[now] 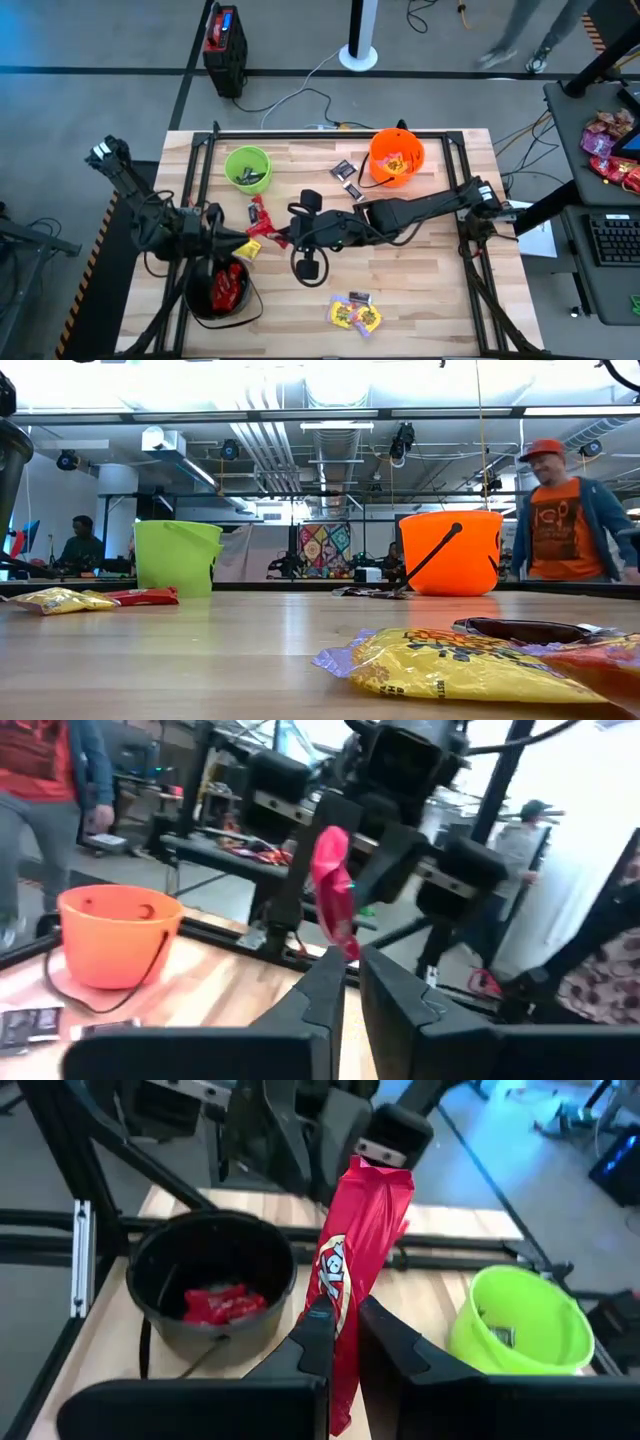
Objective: Sort candy by brand, put in halloween buckets
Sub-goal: Put the red candy into the black bucket
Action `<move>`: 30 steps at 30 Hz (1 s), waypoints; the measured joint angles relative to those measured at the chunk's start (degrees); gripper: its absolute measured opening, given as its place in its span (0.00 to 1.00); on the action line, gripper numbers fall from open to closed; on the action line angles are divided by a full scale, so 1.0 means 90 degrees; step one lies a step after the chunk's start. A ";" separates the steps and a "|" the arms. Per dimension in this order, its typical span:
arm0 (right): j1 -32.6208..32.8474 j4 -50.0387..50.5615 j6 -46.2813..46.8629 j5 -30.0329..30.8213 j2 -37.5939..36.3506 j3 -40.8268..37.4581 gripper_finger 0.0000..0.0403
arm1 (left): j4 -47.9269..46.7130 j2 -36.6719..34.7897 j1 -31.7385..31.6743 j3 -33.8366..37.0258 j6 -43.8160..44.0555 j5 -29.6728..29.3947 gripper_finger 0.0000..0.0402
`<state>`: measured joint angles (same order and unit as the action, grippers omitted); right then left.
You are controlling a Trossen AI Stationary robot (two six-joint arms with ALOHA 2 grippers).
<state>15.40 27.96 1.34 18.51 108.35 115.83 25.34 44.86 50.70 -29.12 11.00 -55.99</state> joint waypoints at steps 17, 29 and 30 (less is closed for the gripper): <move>-0.0089 -0.0897 -0.1186 -0.0323 0.0059 -0.0090 0.05 | -0.0166 0.0192 -0.0653 -0.0310 0.0112 0.0704 0.40; -0.0173 -0.1197 -0.1071 -0.0620 0.0141 -0.0310 0.05 | -0.0156 0.0672 -0.0988 -0.0692 -0.0339 0.1296 0.36; -0.0173 -0.1190 -0.1071 -0.0657 0.0154 -0.0319 0.05 | -0.0159 0.0681 -0.1005 -0.0710 -0.0356 0.1273 0.36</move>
<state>13.85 17.26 -8.29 12.60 109.74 112.96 23.91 50.99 41.65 -35.52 7.80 -44.53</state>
